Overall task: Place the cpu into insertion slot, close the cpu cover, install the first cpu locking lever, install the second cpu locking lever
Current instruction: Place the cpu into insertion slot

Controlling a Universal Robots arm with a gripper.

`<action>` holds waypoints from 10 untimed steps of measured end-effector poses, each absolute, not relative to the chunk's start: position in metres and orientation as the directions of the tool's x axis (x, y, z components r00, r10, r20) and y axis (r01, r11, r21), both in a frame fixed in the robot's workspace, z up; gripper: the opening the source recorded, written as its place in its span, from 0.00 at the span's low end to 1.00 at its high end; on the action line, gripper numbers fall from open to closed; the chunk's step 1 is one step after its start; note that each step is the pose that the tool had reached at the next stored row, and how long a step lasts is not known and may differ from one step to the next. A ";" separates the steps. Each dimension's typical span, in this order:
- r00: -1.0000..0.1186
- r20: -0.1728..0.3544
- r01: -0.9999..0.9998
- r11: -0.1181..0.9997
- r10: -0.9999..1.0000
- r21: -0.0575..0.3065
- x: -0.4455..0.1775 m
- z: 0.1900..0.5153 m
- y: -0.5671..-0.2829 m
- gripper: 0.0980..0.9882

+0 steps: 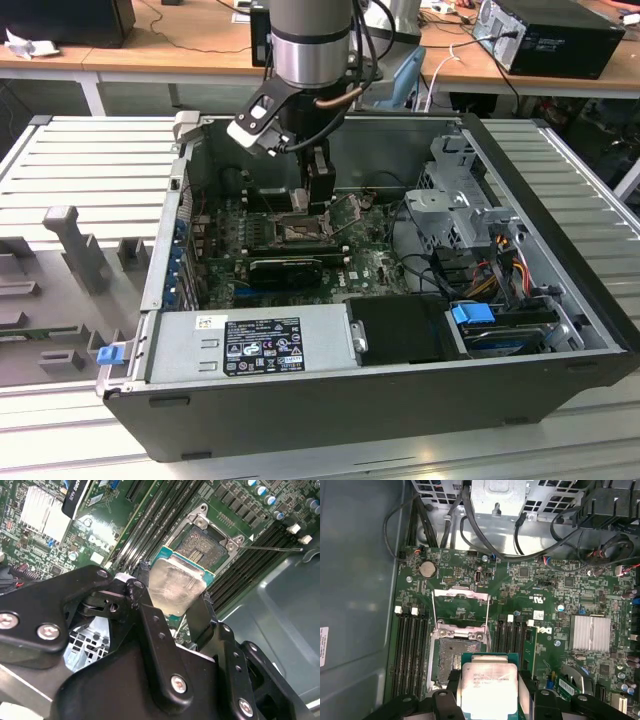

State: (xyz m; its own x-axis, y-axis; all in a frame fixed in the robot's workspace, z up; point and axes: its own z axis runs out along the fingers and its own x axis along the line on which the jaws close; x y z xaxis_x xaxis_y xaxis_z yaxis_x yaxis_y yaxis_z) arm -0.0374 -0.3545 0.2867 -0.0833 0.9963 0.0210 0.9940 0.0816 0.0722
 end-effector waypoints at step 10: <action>-0.072 0.021 0.995 0.070 0.997 0.072 -0.037 0.283 -0.354 0.49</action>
